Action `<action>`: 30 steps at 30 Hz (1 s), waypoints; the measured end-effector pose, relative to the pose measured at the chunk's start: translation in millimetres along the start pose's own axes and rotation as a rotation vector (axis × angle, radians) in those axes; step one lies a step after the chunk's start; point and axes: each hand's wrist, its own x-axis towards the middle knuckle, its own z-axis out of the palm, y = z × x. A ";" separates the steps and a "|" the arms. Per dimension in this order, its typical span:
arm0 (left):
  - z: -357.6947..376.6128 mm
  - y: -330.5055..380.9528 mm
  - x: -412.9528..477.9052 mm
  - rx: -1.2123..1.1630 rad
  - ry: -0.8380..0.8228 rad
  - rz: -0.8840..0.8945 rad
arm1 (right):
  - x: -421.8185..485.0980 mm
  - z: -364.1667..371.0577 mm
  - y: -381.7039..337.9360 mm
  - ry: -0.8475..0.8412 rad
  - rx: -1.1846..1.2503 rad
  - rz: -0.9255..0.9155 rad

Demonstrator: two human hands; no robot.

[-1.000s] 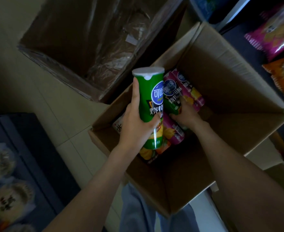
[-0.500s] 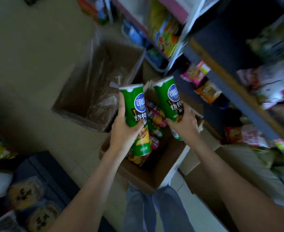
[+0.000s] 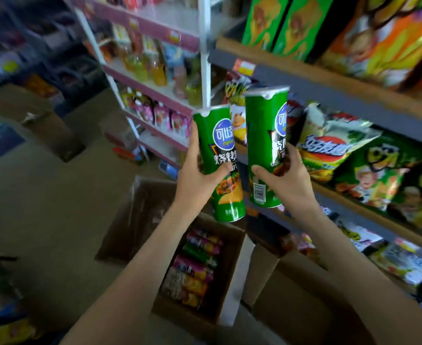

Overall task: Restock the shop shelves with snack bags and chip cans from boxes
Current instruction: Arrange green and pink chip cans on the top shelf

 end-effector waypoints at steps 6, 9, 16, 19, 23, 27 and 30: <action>61.9 117.2 -19.6 -0.053 -0.049 0.221 | -14.3 -118.5 -60.3 0.064 0.060 -0.191; 93.8 166.6 -33.2 -0.065 -0.039 0.302 | -25.0 -174.5 -78.7 0.113 0.088 -0.263; 161.6 254.6 -47.8 -0.112 -0.154 0.428 | -46.4 -285.9 -100.2 0.134 0.122 -0.374; 184.4 289.5 -50.0 -0.112 -0.231 0.484 | -54.4 -329.6 -105.1 0.114 0.131 -0.358; 210.2 332.2 -48.0 -0.140 -0.343 0.518 | -58.0 -377.1 -112.6 0.167 0.144 -0.362; 234.3 368.8 -38.1 -0.148 -0.426 0.573 | -52.4 -412.3 -121.1 0.259 0.239 -0.376; 250.7 392.9 -25.0 -0.162 -0.481 0.584 | -44.0 -434.5 -127.2 0.320 0.279 -0.404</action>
